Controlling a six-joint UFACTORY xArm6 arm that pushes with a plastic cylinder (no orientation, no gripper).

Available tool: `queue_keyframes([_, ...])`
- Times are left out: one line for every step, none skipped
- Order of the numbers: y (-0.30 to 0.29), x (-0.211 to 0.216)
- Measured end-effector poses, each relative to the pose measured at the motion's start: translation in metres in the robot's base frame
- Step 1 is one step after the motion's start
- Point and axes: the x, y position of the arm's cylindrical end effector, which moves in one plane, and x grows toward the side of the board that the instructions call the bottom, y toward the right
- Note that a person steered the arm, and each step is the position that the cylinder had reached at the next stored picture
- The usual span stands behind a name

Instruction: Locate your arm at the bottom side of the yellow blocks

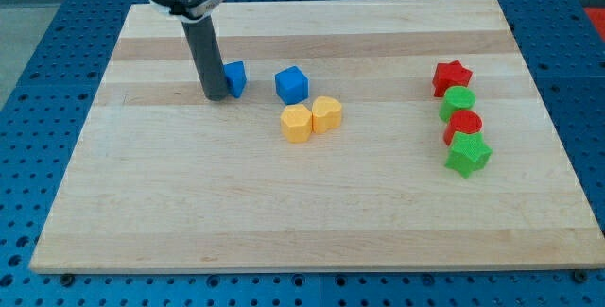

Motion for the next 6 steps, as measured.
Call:
queue_keyframes([0.0, -0.016])
queue_keyframes([0.0, -0.016])
queue_keyframes([0.0, -0.001])
queue_keyframes([0.0, 0.033])
queue_keyframes([0.01, 0.073])
queue_keyframes([0.047, 0.102])
